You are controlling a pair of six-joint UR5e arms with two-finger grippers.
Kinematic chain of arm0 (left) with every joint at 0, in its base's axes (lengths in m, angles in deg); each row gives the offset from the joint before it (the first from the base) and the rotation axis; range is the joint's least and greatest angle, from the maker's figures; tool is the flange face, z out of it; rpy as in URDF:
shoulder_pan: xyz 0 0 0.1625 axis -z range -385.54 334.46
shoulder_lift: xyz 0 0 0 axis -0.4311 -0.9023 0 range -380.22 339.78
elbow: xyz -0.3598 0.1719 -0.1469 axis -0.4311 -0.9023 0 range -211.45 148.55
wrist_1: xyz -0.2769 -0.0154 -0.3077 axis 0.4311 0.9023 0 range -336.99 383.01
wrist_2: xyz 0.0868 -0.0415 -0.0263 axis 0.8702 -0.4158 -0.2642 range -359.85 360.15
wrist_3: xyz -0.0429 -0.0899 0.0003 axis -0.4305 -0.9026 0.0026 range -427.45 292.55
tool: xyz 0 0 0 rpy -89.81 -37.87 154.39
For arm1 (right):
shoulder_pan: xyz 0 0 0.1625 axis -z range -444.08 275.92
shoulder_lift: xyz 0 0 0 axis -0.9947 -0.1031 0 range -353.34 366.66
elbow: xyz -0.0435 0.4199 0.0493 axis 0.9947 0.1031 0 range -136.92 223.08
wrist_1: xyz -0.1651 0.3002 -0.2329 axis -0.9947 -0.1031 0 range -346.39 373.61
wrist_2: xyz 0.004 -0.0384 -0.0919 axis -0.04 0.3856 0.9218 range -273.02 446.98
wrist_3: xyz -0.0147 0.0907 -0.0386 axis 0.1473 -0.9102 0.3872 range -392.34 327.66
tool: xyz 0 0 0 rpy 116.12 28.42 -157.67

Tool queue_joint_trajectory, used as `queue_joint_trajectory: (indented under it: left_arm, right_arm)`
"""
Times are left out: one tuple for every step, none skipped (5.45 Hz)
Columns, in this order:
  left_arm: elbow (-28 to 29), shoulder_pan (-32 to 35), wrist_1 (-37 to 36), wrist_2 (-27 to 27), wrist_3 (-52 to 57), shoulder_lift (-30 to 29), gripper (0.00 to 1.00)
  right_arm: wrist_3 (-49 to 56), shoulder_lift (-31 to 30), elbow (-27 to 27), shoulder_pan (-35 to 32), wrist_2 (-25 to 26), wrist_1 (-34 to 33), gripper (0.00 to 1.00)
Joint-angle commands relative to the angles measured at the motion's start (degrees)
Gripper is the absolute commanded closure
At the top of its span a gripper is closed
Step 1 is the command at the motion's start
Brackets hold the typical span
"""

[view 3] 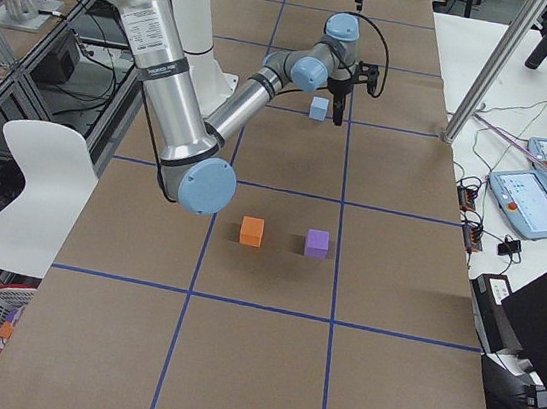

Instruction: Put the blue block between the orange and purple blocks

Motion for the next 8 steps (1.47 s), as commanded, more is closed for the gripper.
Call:
queue_joint_trajectory:
  left_arm:
    - [2.8, 11.6, -0.2, -6.2, 23.9, 13.4, 0.00]
    - [7.3, 21.7, 0.3, -8.4, 30.9, 17.1, 0.00]
    - [14.0, 30.0, 0.6, -14.7, 39.5, 20.6, 0.00]
    - [12.8, 33.1, 0.7, -15.1, 40.1, 22.2, 0.00]
    - [11.5, 33.0, 0.9, -15.0, 39.5, 22.5, 0.00]
    - [11.5, 33.0, 1.0, -15.1, 39.5, 22.5, 0.00]
    - [11.3, 33.0, 1.1, -15.0, 39.5, 22.5, 0.00]
    - [11.3, 32.8, 1.1, -14.9, 39.5, 22.5, 0.00]
  right_arm:
    - [-5.4, 13.2, 8.9, 9.6, 7.2, -6.5, 0.00]
    - [-7.6, 19.1, 17.3, 12.6, 9.7, -6.3, 0.00]
    - [-7.6, 19.9, 20.7, 14.3, 10.8, -4.1, 0.00]
    - [-8.7, 20.1, 25.3, 15.4, 11.2, 0.3, 0.00]
    - [-9.4, 20.5, 30.0, 16.6, 12.8, 5.6, 0.00]
    - [-9.9, 21.6, 33.5, 17.9, 14.3, 6.5, 0.00]
    - [-10.9, 21.5, 33.6, 18.7, 14.7, 6.5, 0.00]
    - [-11.0, 21.3, 33.9, 19.5, 15.7, 6.8, 0.00]
